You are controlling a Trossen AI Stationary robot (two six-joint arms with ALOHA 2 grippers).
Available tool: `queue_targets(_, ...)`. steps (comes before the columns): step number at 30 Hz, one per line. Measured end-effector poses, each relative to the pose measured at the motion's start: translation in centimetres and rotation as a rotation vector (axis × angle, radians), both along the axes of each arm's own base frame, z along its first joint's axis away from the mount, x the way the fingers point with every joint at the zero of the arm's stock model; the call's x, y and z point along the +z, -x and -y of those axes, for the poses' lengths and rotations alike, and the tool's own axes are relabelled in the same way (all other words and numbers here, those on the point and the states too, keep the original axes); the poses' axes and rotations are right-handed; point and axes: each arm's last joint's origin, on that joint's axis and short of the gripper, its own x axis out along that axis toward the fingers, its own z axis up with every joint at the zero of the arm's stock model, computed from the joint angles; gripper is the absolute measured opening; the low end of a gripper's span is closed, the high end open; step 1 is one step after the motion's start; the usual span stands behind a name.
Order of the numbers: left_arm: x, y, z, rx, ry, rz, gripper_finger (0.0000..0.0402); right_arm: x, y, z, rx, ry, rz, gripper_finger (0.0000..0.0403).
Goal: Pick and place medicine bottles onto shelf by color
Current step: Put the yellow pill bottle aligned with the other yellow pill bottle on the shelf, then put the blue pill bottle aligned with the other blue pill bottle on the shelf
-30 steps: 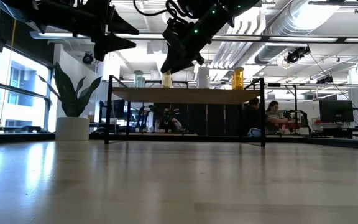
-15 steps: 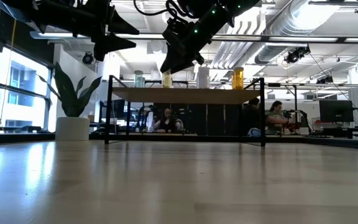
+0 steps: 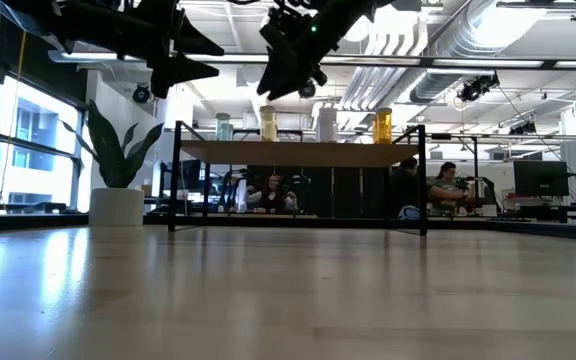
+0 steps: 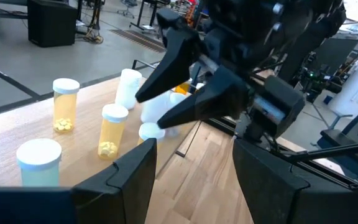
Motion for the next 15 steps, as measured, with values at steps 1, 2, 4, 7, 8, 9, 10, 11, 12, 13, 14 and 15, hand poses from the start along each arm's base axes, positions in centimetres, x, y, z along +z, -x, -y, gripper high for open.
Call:
queue_targets(1, 0.0, 0.0, 0.0, 0.000, 0.000, 0.000, 0.0200, 0.3, 0.1, 0.0, -0.001, -0.004, -0.009, 0.0170)
queue_targets(2, 0.0, 0.0, 0.0, 0.000, 0.000, 0.000, 0.0200, 0.8, 0.2, 0.0, -0.004, -0.010, -0.014, 0.0170)
queue_targets(4, 0.0, 0.0, 0.0, 0.000, 0.000, 0.000, 0.0200, 1.8, 0.3, -0.1, -0.018, -0.030, -0.012, 0.0170)
queue_targets(7, 0.0, 0.0, 0.0, -0.004, -0.026, -0.013, 0.0200, 3.3, 0.8, -0.3, -0.029, -0.056, -0.041, 0.0170)
queue_targets(8, 0.0, 0.0, 0.0, -0.005, -0.039, -0.019, 0.0200, 3.7, 1.0, -0.5, -0.027, -0.060, -0.057, 0.0170)
queue_targets(9, 0.0, 0.0, 0.0, -0.007, -0.050, -0.025, 0.0200, 4.2, 1.2, -0.8, -0.023, -0.062, -0.071, 0.0170)
queue_targets(10, 0.0, 0.0, 0.0, -0.008, -0.058, -0.028, 0.0200, 4.6, 1.4, -1.1, -0.016, -0.064, -0.084, 0.0170)
queue_targets(11, 0.0, 0.0, 0.0, -0.008, -0.067, -0.031, 0.0200, 4.9, 1.5, -1.4, -0.005, -0.065, -0.104, 0.0170)
queue_targets(12, 0.1, 0.0, 0.0, -0.009, -0.075, -0.034, 0.0200, 5.2, 1.7, -1.9, 0.005, -0.069, -0.126, 0.0170)
queue_targets(13, 0.1, 0.0, 0.0, -0.009, -0.079, -0.036, 0.0200, 5.3, 1.9, -2.3, 0.014, -0.072, -0.146, 0.0170)
queue_targets(14, 0.1, 0.0, 0.0, -0.009, -0.080, -0.037, 0.0200, 5.5, 2.1, -2.7, 0.026, -0.073, -0.164, 0.0170)
queue_targets(15, 0.1, 0.1, 0.0, -0.007, -0.080, -0.037, 0.0200, 5.6, 2.4, -3.1, 0.035, -0.075, -0.180, 0.0170)
